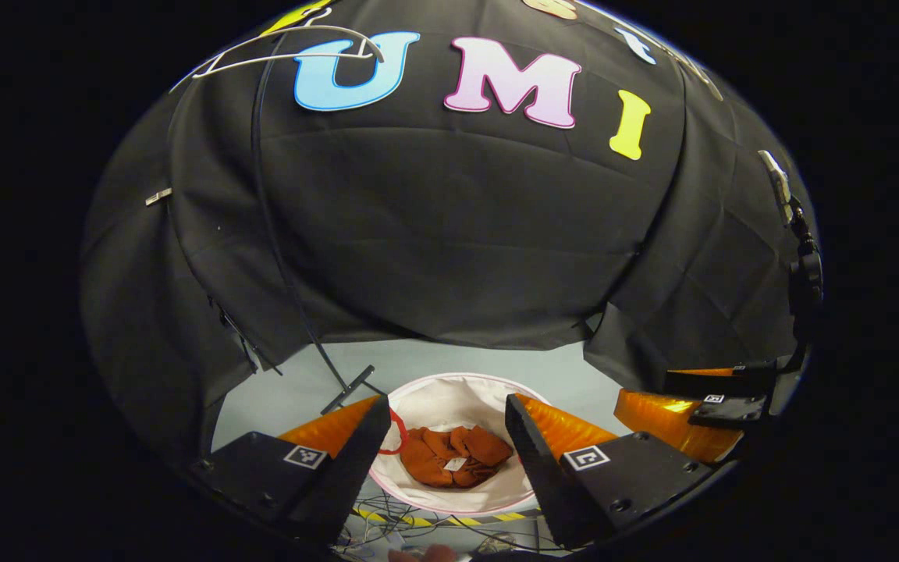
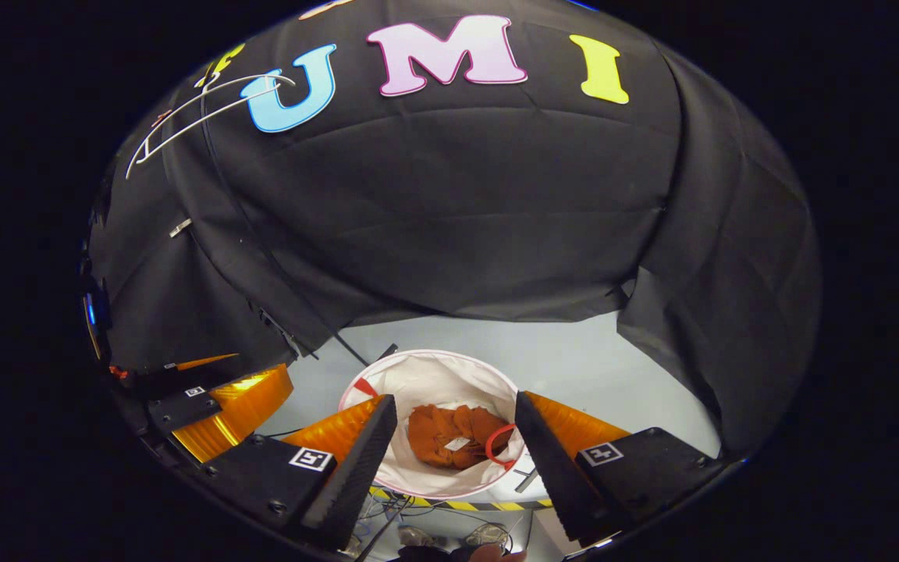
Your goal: Grasp the clothes on the hanger with both hands and then place them into the laundry hamper below.
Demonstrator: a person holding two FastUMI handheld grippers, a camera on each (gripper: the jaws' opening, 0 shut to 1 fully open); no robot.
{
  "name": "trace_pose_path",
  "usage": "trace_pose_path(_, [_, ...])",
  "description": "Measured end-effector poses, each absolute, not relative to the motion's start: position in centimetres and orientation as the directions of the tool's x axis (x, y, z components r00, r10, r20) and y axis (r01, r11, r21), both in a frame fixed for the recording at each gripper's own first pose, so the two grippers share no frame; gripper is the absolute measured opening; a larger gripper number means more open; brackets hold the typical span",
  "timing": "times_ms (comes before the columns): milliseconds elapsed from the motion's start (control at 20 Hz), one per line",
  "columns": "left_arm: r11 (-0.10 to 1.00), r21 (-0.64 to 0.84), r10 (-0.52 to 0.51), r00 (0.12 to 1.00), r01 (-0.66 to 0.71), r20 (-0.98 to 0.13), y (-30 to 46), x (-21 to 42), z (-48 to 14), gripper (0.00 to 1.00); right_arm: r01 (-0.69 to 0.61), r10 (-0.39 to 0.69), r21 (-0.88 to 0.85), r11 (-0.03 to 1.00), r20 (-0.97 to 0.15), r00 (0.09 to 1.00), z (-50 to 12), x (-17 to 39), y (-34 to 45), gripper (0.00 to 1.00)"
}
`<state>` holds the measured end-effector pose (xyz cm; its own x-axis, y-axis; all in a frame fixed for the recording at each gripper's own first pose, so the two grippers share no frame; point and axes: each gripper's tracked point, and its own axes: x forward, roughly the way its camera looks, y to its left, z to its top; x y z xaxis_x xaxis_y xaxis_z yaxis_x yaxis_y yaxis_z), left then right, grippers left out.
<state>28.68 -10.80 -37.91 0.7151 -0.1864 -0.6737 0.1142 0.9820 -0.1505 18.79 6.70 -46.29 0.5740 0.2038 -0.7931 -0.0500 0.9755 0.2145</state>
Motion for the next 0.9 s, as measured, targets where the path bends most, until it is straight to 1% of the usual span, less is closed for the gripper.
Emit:
trace_pose_path(150, [0.982,-0.143,-0.186,0.747,0.122,-0.638,-10.5,28.1,-35.1,0.94,-0.038,0.197,0.222,0.974,-0.759,0.621,-43.6,18.8,6.6,0.98])
trace_pose_path(400, [0.984,-0.132,-0.173,0.823,0.120,-0.541,-9.2,26.7,-28.9,0.94,-0.033,0.173,0.216,0.976,-0.670,0.722,-36.7,18.8,6.4,0.98])
trace_pose_path(700, [0.986,-0.118,-0.157,0.911,0.120,-0.382,-7.0,23.9,-18.4,0.94,-0.042,0.132,0.182,0.982,-0.516,0.846,-26.1,18.4,5.7,0.98])
trace_pose_path(900, [0.984,-0.118,-0.162,0.950,0.135,-0.268,-6.0,20.9,-11.1,0.94,-0.033,0.107,0.180,0.983,-0.416,0.903,-19.3,16.2,5.3,0.98])
